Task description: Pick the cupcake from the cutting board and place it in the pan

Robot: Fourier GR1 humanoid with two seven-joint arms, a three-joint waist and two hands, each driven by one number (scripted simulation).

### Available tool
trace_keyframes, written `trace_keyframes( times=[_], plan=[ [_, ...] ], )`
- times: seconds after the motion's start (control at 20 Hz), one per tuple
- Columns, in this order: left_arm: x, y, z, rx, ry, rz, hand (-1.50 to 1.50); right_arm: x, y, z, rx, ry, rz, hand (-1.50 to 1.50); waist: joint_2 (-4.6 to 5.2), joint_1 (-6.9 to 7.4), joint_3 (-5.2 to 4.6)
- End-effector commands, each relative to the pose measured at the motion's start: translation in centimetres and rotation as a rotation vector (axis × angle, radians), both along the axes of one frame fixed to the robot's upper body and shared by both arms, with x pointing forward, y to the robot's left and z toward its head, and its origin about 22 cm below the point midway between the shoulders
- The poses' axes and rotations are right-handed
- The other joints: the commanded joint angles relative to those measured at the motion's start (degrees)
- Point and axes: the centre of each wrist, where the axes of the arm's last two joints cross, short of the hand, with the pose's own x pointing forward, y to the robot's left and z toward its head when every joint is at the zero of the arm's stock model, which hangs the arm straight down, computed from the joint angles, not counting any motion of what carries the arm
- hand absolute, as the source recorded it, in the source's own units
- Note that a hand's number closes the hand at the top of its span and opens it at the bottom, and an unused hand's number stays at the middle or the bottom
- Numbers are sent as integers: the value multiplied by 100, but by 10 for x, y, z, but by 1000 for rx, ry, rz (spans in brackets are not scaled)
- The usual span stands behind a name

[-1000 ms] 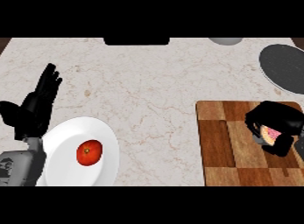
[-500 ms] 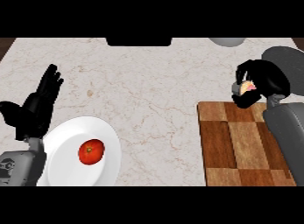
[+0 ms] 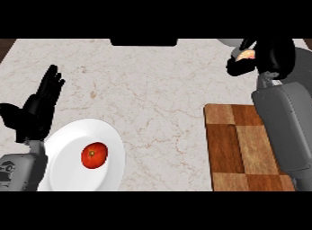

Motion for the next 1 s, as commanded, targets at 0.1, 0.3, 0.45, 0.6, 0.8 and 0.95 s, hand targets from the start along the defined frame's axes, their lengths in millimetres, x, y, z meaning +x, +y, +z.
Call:
trace_keyframes(
  times=[0.1, 0.3, 0.45, 0.6, 0.8, 0.95],
  plan=[
    [8, 0, 11, 17, -2, 5, 0, 14, -38, 28, 206, -154, -110, 150, 29, 23, 10],
    [6, -12, 2, -11, -15, -23, 0, 18, -122, 14, 206, -180, -181, 150, 67, 82, 13],
    [7, -13, 25, -5, -23, -34, 0, 11, -176, 21, 130, -158, -233, 150, 67, 144, 21],
    [13, -11, 9, -7, -18, -31, 0, 13, -190, -2, 64, -172, -267, 150, 96, 153, 16],
    [16, -13, 12, -11, -16, -53, 0, -1, -231, -10, -55, -133, -337, 150, 166, 267, 24],
    [8, -20, -1, 2, -17, -55, 0, -14, -250, -31, -60, -112, -369, 150, 159, 282, 28]
  ],
)
